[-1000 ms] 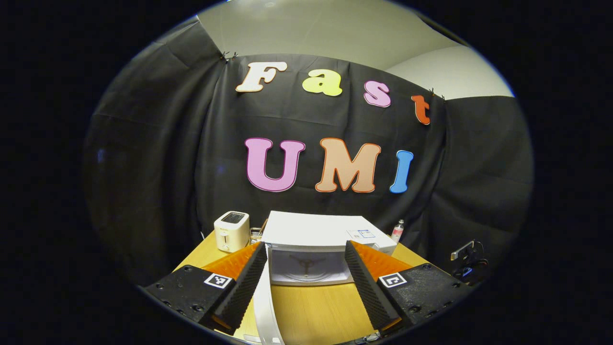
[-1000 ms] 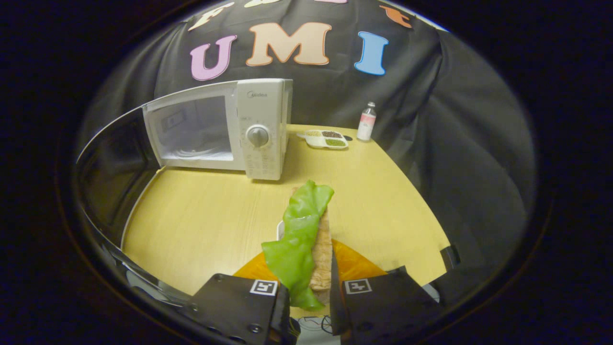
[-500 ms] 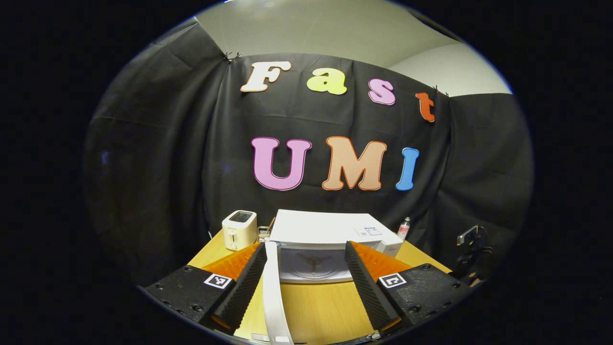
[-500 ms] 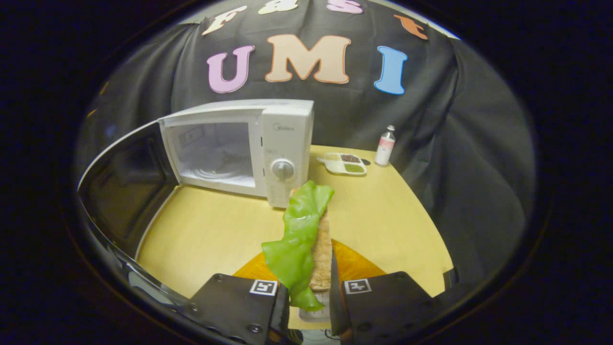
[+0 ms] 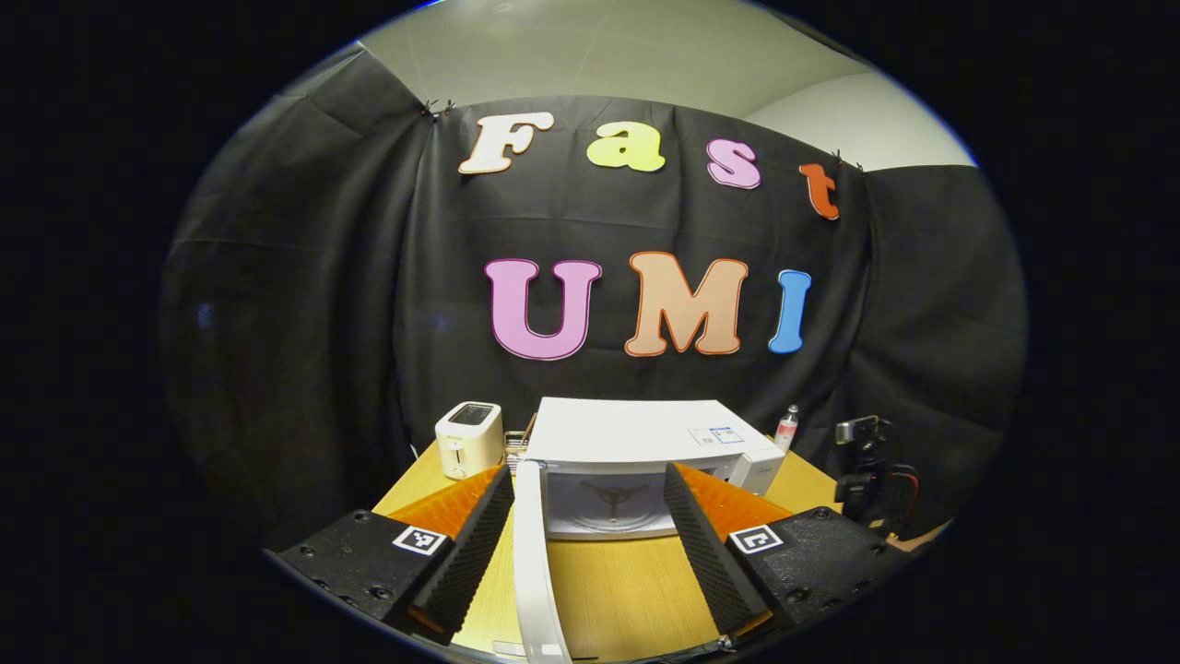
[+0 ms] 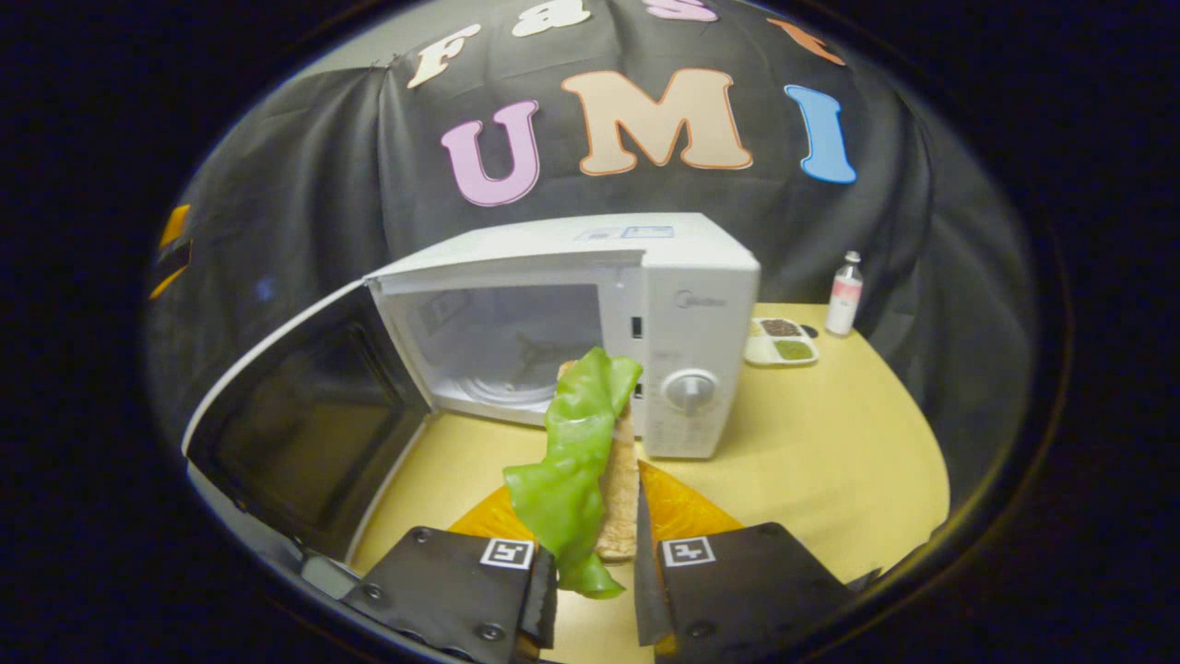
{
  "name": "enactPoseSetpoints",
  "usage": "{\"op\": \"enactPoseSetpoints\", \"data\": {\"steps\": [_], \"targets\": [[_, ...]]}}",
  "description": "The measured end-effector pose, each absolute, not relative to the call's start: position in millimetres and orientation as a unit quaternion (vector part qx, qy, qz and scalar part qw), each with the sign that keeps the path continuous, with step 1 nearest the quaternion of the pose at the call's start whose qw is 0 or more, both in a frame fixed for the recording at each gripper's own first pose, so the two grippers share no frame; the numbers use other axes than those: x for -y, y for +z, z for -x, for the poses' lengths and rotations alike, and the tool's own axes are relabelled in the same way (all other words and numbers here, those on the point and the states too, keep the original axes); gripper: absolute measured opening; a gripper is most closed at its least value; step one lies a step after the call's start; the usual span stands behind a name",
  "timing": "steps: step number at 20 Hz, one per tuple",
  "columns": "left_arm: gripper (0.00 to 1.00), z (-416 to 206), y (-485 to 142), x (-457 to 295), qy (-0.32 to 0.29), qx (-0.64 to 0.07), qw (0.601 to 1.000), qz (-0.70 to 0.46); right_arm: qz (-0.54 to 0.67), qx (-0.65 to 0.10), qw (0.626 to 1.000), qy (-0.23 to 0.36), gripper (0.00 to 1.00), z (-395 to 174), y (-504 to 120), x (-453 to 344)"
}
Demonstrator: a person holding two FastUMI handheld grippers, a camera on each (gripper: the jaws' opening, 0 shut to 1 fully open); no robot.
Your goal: Open the microwave oven with the left hand, put the food in, and close the microwave oven.
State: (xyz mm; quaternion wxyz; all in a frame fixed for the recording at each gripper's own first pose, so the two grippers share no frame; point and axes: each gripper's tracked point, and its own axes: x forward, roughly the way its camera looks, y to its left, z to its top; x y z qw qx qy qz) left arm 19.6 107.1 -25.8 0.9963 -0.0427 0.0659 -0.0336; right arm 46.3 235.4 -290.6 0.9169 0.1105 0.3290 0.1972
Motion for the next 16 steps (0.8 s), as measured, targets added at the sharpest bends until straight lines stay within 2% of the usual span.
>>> {"op": "enactPoseSetpoints", "data": {"steps": [1, 2, 5, 6, 7, 8, 11, 12, 13, 16], "targets": [[0.96, -20.6, -25.5, -105.5, -0.035, -0.066, 0.996, 0.044, -0.131, -0.329, 0.914, 0.198, 0.36, -50.0, -288.6, -251.2], [0.95, -21.8, -26.1, -104.0, -0.036, -0.067, 0.996, 0.048, -0.150, -0.334, 0.909, 0.199, 0.30, -54.9, -289.6, -266.2], [0.95, -23.5, -27.4, -101.2, -0.035, -0.073, 0.995, 0.051, -0.183, -0.355, 0.892, 0.211, 0.29, -60.9, -298.0, -308.6], [0.94, -23.4, -26.6, -100.1, -0.037, -0.073, 0.996, 0.048, -0.192, -0.356, 0.890, 0.211, 0.36, -66.0, -299.5, -318.8], [0.95, -23.0, -26.9, -96.7, -0.042, -0.075, 0.995, 0.048, -0.203, -0.355, 0.888, 0.210, 0.29, -70.8, -301.6, -328.2], [0.95, -22.7, -29.8, -95.6, -0.043, -0.078, 0.995, 0.047, -0.218, -0.354, 0.886, 0.207, 0.36, -77.5, -303.5, -337.2], [0.95, -23.5, -32.3, -93.6, -0.040, -0.088, 0.994, 0.049, -0.282, -0.337, 0.881, 0.174, 0.36, -104.1, -306.2, -359.5], [0.96, -24.1, -32.9, -92.4, -0.040, -0.090, 0.994, 0.051, -0.310, -0.332, 0.877, 0.159, 0.29, -113.6, -308.0, -365.4], [0.95, -24.6, -33.6, -91.1, -0.042, -0.094, 0.993, 0.052, -0.339, -0.329, 0.870, 0.142, 0.36, -120.2, -311.5, -370.8], [0.96, -22.4, -36.9, -84.9, -0.053, -0.106, 0.992, 0.036, -0.416, -0.314, 0.850, 0.081, 0.36, -142.0, -324.2, -379.3]]}}
